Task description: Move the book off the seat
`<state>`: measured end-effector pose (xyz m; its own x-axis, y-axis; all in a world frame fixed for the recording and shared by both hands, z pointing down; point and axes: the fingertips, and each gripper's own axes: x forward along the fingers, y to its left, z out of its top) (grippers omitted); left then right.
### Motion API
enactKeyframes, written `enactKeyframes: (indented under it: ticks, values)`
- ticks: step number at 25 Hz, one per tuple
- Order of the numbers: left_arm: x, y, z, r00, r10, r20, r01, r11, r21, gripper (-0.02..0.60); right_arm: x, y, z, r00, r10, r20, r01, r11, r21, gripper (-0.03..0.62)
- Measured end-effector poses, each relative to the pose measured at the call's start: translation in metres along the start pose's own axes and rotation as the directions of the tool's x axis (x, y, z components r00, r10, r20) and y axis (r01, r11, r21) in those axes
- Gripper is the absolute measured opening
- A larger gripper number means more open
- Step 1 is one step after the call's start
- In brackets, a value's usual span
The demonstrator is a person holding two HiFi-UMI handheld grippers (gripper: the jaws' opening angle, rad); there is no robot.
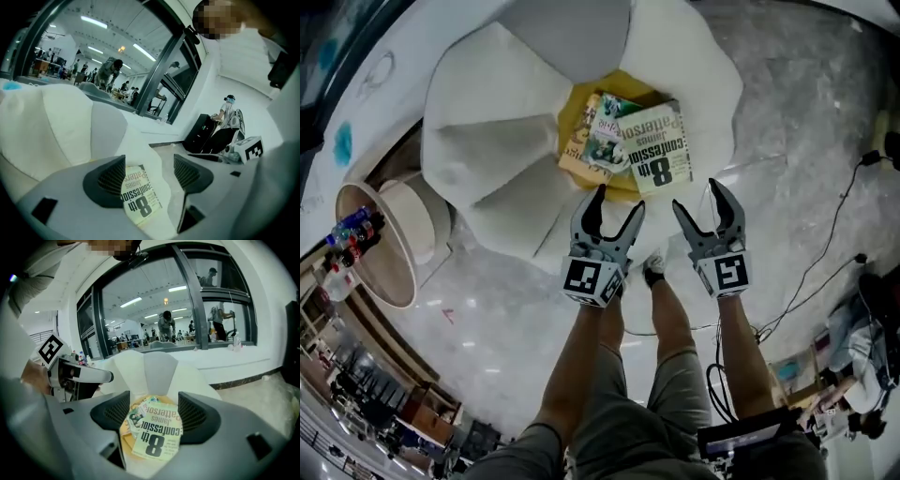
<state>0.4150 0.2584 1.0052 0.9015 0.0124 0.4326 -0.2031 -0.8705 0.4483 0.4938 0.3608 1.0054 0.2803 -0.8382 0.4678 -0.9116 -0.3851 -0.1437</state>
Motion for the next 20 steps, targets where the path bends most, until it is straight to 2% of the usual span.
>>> enactKeyframes:
  ticks: [5,10,13,16,20]
  values:
    - [0.054,0.026,-0.058,0.998,-0.028,-0.065,0.024,0.998,-0.053,0.328,0.051,-0.011,-0.088,0.993,0.056,-0.107,-0.051,0.998,0.046,0.313]
    - [0.091,0.05,-0.112,0.987,-0.062,-0.147,0.041,0.989,-0.141,0.347,0.091,-0.037,-0.164,0.964,0.089,-0.252,-0.081,0.996,0.041,0.324]
    - [0.106,0.067,-0.139,0.979,-0.06,-0.195,0.03,0.988,-0.152,0.356,0.111,-0.057,-0.196,0.945,0.086,-0.316,-0.074,0.996,0.05,0.336]
    - [0.123,0.085,-0.159,0.974,-0.051,-0.223,0.008,0.982,-0.191,0.365,0.128,-0.076,-0.216,0.932,0.089,-0.351,-0.053,0.992,0.112,0.345]
    - [0.146,0.098,-0.179,0.958,-0.014,-0.287,-0.028,0.989,-0.142,0.37,0.142,-0.077,-0.236,0.913,0.15,-0.38,-0.108,0.986,0.129,0.345]
